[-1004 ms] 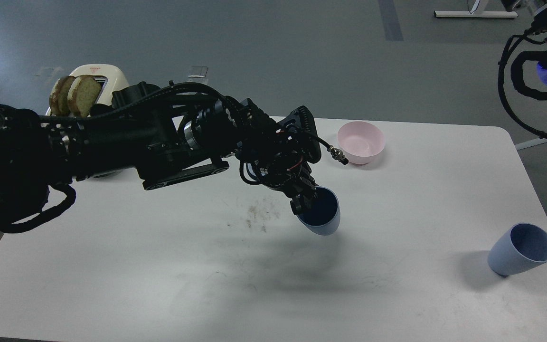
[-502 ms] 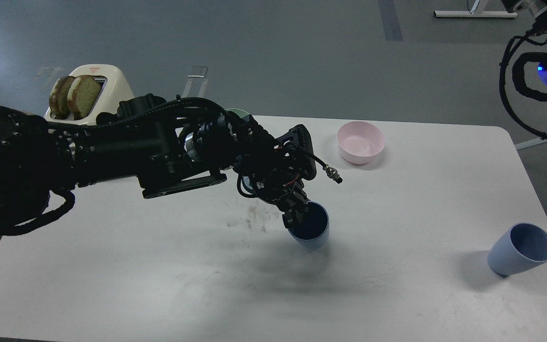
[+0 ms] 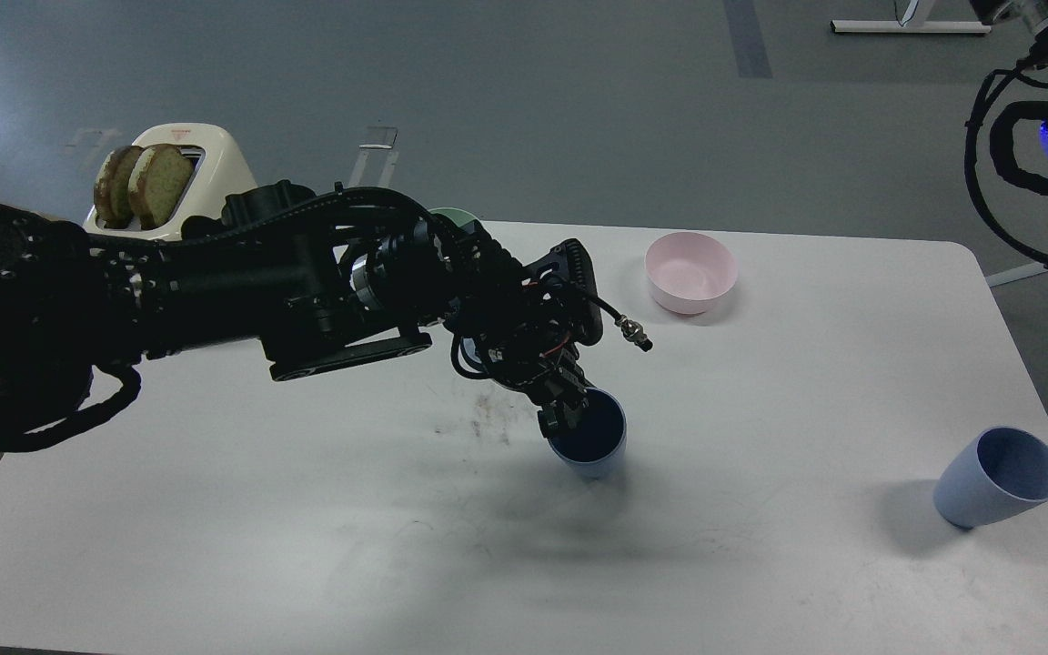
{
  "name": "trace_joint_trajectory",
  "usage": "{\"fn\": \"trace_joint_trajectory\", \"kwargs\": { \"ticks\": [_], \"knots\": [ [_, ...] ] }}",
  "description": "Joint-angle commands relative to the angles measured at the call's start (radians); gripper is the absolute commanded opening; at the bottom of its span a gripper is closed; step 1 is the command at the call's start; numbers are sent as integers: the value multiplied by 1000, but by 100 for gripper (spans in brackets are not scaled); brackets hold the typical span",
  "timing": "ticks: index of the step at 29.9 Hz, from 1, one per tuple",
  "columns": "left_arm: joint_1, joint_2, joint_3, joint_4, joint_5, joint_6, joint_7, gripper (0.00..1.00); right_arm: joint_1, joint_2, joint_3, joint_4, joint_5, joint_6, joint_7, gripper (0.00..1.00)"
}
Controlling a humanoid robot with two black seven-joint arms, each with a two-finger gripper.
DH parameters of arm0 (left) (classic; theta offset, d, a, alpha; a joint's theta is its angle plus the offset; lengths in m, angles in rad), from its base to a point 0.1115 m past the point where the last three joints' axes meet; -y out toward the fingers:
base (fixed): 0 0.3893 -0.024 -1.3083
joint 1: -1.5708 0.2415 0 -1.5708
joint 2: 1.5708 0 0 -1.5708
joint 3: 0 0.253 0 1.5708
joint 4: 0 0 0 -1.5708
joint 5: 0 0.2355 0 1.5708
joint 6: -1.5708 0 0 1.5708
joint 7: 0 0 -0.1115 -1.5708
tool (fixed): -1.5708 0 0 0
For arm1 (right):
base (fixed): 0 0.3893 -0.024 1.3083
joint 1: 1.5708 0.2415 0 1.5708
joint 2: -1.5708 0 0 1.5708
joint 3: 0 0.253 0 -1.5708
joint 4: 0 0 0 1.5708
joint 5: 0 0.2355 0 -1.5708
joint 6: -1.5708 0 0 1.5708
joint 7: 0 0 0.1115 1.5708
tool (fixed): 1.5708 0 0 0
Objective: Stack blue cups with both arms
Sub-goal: 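Lower the blue cup upright onto the table and release it, then raise the left arm away from the placed cup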
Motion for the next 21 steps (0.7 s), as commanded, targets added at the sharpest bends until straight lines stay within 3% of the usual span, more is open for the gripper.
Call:
{"fn": "trace_joint_trajectory", "kwargs": {
  "ticks": [1,5,7,9,10,13,21],
  "knots": [
    [0,2,0,-2,-1,0,0,28,0,0,0,0,0,0,0,100],
    [-3,2,0,-4,-3,0,0,36,0,0,0,0,0,0,0,100],
    [-6,2,0,-4,-6,0,0,54,0,0,0,1,0,0,0,100],
    [-9,3,-1,-4,-6,0,0,64,0,0,0,0,0,0,0,100],
    [-12,5,-1,-4,-6,0,0,74,0,-2,0,0,0,0,0,100],
    [-21,8,-3,-4,-34,0,0,85,0,-2,0,0,0,0,0,100],
    [-129,38,-17,-5,-170,0,0,96,-8,-40,0,4,0,0,0,100]
  ]
}}
